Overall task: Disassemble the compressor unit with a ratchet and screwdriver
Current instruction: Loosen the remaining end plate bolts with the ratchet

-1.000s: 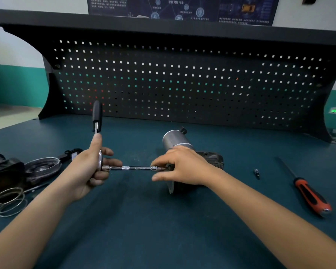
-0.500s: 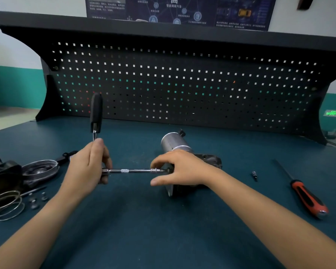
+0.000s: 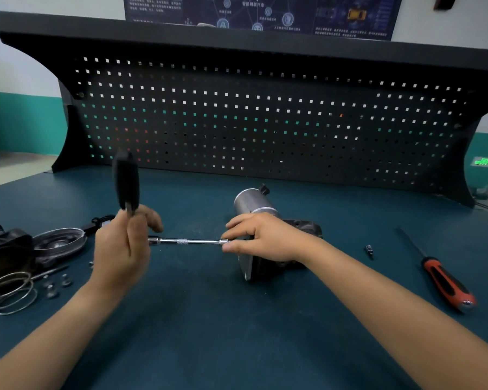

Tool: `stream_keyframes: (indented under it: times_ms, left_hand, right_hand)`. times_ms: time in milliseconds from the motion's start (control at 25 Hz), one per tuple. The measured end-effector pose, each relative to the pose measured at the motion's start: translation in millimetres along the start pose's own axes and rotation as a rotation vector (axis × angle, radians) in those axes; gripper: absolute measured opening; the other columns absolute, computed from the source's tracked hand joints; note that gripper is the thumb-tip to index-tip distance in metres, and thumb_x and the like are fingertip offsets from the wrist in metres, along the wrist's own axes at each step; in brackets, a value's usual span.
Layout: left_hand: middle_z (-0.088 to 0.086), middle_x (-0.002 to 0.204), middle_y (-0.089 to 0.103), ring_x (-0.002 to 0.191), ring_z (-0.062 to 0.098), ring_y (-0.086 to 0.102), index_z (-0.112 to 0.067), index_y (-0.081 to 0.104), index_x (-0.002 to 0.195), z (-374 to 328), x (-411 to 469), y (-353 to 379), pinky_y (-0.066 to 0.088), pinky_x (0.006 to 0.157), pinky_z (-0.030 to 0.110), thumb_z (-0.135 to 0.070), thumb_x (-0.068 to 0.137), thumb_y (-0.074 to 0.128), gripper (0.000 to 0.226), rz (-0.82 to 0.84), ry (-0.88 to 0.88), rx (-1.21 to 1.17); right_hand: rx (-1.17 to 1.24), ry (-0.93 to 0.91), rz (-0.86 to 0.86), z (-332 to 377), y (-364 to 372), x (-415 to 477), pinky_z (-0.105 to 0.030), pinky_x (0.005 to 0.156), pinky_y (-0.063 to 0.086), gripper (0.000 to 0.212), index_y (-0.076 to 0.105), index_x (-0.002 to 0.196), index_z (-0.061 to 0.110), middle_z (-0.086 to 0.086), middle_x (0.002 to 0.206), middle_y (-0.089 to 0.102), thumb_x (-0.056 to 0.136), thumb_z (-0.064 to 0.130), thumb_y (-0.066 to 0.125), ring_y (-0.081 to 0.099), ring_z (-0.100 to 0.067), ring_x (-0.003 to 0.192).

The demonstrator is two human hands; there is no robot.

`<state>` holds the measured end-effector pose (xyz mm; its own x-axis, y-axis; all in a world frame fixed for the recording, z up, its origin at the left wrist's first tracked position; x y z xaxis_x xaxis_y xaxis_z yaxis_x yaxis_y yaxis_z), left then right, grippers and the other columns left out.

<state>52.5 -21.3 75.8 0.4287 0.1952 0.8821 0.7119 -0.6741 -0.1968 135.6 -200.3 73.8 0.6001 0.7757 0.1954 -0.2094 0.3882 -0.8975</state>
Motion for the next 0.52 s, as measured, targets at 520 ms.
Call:
stream_keyframes:
  times_ms: [520]
  left_hand:
    - [0.01, 0.053, 0.063, 0.036, 0.021, 0.058, -0.002, 0.046, 0.077, 55.8, -5.6, 21.1, 0.044, 0.045, 0.03, -0.043, 0.099, 0.025, 0.051, 0.29, -0.728, 0.068]
  right_hand:
    - [-0.029, 0.03, -0.02, 0.3, 0.4, 1.3, -0.019, 0.084, 0.044, 0.022, 0.072, 0.102, 0.02, 0.01, 0.098, 0.07, 0.087, 0.032, 0.064, 0.056, 0.003, 0.089]
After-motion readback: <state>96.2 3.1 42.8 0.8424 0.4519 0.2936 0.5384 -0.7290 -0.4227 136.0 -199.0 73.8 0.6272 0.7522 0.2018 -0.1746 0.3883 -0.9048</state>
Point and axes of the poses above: each hand's wrist, its own x-axis towards the middle knuckle, its own y-axis out of the palm, z = x × y, the point moved 6 cm from there along x, towards the middle knuckle
